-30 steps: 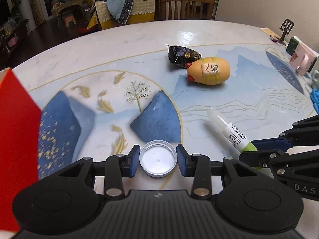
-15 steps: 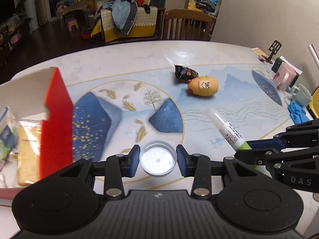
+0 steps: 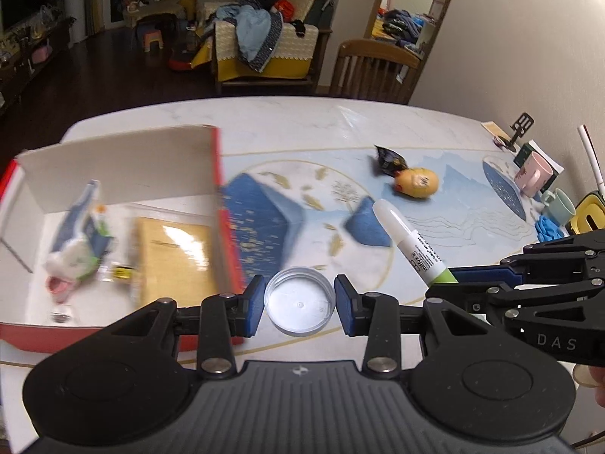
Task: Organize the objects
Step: 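Carry the cap and tube with both tools over the red box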
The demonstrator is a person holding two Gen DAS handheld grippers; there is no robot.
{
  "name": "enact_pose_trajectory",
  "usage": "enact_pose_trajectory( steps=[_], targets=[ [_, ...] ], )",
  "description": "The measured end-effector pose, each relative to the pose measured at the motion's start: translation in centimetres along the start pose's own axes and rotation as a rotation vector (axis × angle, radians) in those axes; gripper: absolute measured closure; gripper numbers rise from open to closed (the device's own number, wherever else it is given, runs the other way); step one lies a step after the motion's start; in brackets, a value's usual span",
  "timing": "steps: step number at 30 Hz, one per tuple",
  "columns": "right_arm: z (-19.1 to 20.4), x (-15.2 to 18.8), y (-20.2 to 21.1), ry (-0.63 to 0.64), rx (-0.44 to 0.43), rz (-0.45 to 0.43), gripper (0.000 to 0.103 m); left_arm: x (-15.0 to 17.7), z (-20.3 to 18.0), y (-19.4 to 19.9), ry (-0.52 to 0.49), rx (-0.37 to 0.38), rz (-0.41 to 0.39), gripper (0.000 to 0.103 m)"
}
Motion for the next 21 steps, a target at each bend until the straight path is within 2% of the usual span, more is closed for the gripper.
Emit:
enact_pose_trajectory(
  steps=[11,21],
  targets=[
    [8.9,-3.7,-3.2,0.027,-0.006,-0.021,0.086,-0.4,10.1,3.4,0.007,-0.06,-0.034,0.065],
    [13.1,-6.8,-7.9,0.012,0.022,-0.004,0.086,-1.8,17.7,2.5,-0.021,-0.154,-0.03,0.065]
  ],
)
Point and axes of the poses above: each gripper's, at about its wrist camera, not at the fingertips, and y roughly against the way its jaws point, z to its left, x to its underside, the point moved 7 cm from there along -y, roughly the way its jaws point, and after that the axes turned 3 degrees about -y, right-handed, at the moved point
